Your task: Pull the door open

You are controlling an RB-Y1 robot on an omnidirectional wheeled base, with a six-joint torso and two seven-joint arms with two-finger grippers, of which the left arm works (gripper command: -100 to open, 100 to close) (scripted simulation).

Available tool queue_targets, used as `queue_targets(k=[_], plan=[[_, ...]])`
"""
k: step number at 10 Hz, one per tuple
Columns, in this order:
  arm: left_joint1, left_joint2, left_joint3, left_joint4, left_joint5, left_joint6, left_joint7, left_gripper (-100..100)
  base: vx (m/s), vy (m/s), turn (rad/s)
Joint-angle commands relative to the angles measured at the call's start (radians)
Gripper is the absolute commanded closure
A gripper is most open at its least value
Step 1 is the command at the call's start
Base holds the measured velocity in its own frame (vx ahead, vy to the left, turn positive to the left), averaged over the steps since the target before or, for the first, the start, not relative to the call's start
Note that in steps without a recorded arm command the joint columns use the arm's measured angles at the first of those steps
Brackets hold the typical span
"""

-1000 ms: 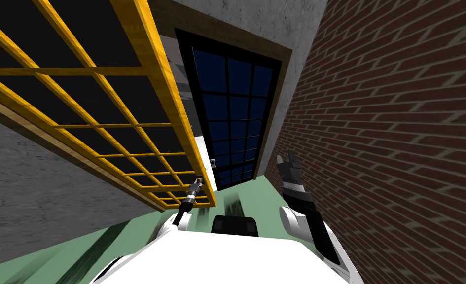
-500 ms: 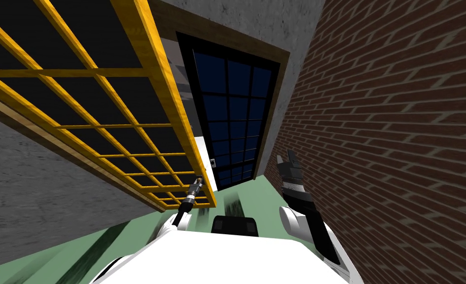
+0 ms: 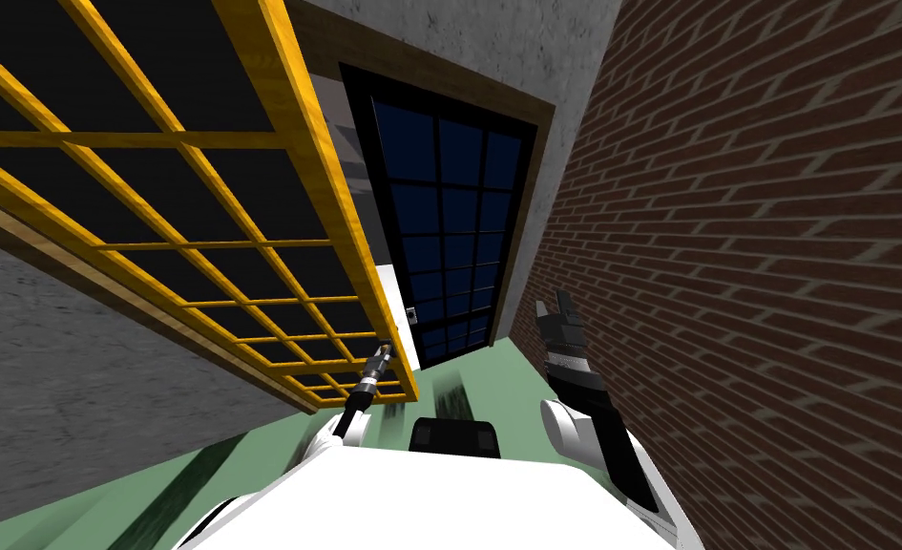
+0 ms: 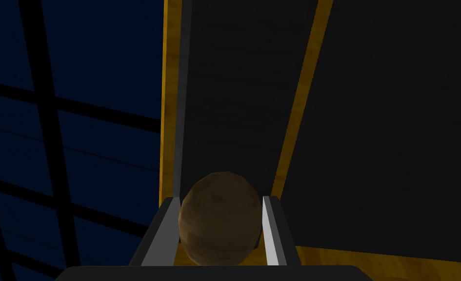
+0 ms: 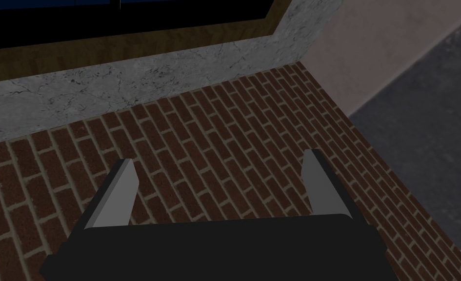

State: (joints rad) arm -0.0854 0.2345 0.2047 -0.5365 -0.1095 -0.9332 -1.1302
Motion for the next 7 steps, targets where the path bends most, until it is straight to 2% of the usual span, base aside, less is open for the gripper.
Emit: queue_targets(k=[1, 6, 7], plan=[[0.002, -0.001, -0.004, 0.0, 0.009, 0.0, 0.048, 100, -0.03, 0.013, -0.039], [0.004, 0.002, -0.016, -0.004, 0.041, 0.002, 0.176, 100, -0.028, 0.014, -0.046], [0.004, 0.002, -0.016, -0.004, 0.041, 0.002, 0.185, 100, -0.022, 0.015, -0.03]])
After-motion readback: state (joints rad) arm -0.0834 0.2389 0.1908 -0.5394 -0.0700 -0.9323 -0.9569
